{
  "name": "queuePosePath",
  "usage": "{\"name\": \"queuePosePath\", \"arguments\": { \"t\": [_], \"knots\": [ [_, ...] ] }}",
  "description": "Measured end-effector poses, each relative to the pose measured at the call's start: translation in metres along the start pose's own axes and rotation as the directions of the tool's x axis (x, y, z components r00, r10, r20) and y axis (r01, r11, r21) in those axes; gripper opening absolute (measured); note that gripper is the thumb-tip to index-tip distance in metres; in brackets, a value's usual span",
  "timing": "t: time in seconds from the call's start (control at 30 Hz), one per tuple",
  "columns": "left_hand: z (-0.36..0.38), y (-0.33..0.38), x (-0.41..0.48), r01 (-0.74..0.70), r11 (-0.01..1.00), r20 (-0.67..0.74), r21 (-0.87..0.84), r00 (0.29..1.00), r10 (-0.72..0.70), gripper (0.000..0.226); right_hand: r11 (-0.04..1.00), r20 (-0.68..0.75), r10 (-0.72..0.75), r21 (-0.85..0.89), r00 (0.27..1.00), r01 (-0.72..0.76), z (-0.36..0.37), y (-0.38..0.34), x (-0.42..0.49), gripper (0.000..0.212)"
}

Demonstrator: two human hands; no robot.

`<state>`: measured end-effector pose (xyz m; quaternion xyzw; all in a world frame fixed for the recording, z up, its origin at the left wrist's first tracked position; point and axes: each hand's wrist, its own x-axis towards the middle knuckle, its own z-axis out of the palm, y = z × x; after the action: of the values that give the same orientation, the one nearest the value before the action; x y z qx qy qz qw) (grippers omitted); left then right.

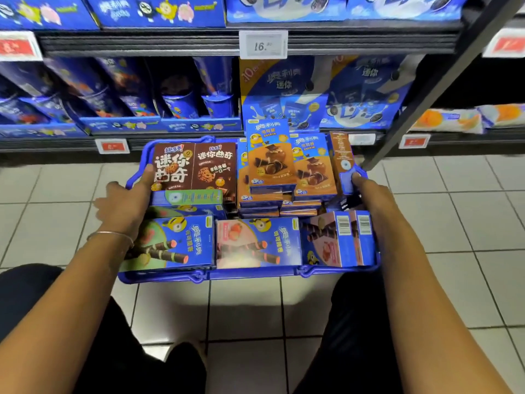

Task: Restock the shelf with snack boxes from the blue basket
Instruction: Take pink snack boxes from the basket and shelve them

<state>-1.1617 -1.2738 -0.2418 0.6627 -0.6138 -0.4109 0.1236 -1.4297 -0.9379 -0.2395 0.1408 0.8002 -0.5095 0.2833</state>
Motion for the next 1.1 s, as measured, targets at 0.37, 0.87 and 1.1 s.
{"name": "queuePosePath", "arguments": {
  "t": [0.37,0.87,1.1],
  "knots": [
    [0.025,0.033,-0.096,-0.707,0.678,0.007,0.201,0.693,0.721,0.079,0.97,-0.069,-0.178,-0.182,0.982,0.163,-0.027,0.013,-0.061,0.088],
    [0.064,0.007,-0.17,-0.929,0.37,0.406,0.015,0.344,0.847,0.067,0.795,-0.035,-0.353,-0.539,0.935,0.28,-0.003,0.028,-0.102,0.096],
    [0.063,0.007,-0.173,-0.915,0.39,0.461,-0.099,0.305,0.833,0.072,0.768,-0.009,-0.46,-0.505,0.888,0.393,-0.006,0.029,-0.115,0.089]
  ]
}}
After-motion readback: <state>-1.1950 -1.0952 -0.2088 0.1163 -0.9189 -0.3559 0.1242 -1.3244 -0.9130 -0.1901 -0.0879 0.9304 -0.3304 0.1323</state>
